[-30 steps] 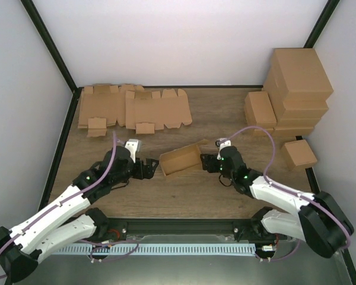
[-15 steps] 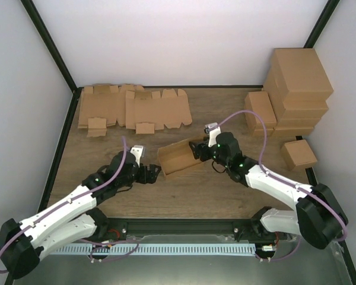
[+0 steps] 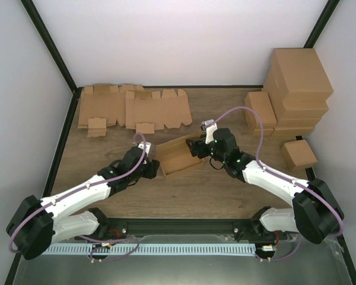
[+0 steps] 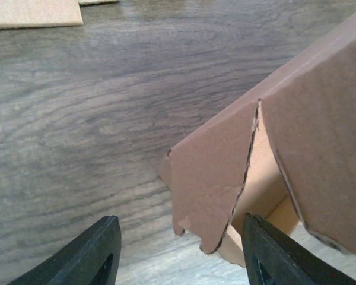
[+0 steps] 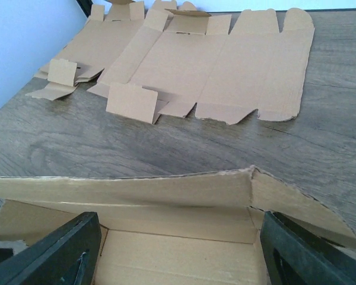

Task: Fold the paper box

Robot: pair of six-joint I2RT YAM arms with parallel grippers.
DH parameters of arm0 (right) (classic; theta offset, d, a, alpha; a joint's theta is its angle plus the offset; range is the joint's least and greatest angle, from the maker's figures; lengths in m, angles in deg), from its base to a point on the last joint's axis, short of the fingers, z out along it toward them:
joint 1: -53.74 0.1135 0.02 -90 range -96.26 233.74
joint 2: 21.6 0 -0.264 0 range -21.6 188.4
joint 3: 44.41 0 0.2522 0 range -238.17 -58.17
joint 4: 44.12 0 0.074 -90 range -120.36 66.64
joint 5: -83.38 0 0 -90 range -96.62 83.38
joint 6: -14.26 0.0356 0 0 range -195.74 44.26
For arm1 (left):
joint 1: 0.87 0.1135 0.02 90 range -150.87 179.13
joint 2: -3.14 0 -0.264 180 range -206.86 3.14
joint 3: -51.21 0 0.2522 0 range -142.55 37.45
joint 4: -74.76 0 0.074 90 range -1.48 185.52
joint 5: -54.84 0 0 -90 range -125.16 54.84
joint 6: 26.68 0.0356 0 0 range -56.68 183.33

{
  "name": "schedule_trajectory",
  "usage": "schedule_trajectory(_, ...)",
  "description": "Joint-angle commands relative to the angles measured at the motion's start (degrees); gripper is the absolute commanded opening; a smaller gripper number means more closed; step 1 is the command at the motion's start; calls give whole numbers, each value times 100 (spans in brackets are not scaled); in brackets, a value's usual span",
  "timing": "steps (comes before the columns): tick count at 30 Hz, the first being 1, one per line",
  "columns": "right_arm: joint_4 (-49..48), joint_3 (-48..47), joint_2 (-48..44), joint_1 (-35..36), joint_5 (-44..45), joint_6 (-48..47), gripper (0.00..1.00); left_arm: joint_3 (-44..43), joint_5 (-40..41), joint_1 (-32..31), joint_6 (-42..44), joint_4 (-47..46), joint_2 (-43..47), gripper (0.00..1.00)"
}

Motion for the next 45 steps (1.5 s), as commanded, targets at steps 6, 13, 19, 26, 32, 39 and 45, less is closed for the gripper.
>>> schedule_trajectory(6,282,-335,-19,14,42,-167,77,-372,484,-15,-51,-472,-312,33)
schedule_trajectory(13,409,2,-437,2,108,-111,80,-705,629,-8,-60,-257,-638,4)
schedule_trajectory(19,379,374,-848,-576,-426,46,81,-842,385,103,508,-264,-691,4)
schedule_trajectory(26,4,419,-706,-1632,-1709,-171,83,-939,-61,184,951,-170,-788,4)
schedule_trajectory(32,-113,-345,623,-2478,-3718,-500,88,-1088,-260,193,1067,31,-883,4)
schedule_trajectory(39,-598,-1107,1720,-2597,-4393,-779,91,-1127,-972,198,1211,161,-820,4)
schedule_trajectory(45,-993,-1198,2051,-2594,-4327,-1004,90,-1027,-1631,188,1371,266,-575,4)
